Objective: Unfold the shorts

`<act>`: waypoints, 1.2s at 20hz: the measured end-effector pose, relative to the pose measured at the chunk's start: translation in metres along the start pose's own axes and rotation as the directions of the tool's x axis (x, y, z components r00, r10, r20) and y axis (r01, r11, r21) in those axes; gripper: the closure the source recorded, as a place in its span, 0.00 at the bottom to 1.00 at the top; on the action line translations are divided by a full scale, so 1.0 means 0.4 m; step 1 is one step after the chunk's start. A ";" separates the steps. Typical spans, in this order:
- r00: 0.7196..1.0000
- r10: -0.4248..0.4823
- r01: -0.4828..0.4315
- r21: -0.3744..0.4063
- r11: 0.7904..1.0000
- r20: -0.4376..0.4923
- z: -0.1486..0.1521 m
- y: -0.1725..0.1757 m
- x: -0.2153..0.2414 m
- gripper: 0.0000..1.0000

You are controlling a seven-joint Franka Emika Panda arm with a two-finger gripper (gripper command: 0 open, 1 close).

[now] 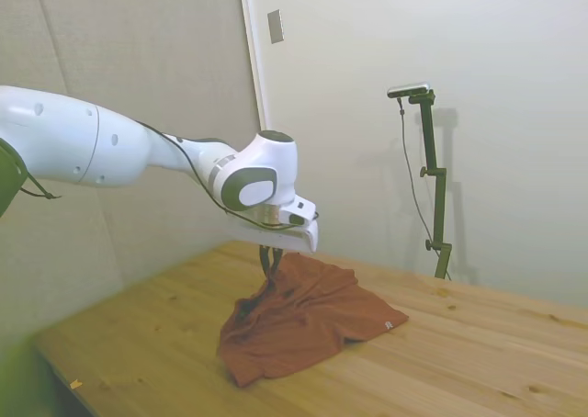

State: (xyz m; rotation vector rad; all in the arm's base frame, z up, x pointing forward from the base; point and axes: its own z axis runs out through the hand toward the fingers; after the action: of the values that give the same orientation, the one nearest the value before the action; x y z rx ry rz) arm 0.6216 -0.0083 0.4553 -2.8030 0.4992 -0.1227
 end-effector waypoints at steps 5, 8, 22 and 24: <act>0.994 -0.108 0.106 -0.095 0.990 -0.025 0.068 -0.214 -0.100 1.00; 0.986 -0.166 0.161 -0.166 0.973 -0.016 0.126 -0.297 -0.161 1.00; 0.965 -0.261 0.252 -0.290 0.923 0.009 0.329 -0.444 -0.216 1.00; 0.965 -0.264 0.254 -0.288 0.923 0.005 0.326 -0.453 -0.215 1.00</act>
State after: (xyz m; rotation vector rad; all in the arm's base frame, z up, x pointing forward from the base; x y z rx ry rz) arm 0.6173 0.2192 0.3820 -3.1463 0.1580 -0.1657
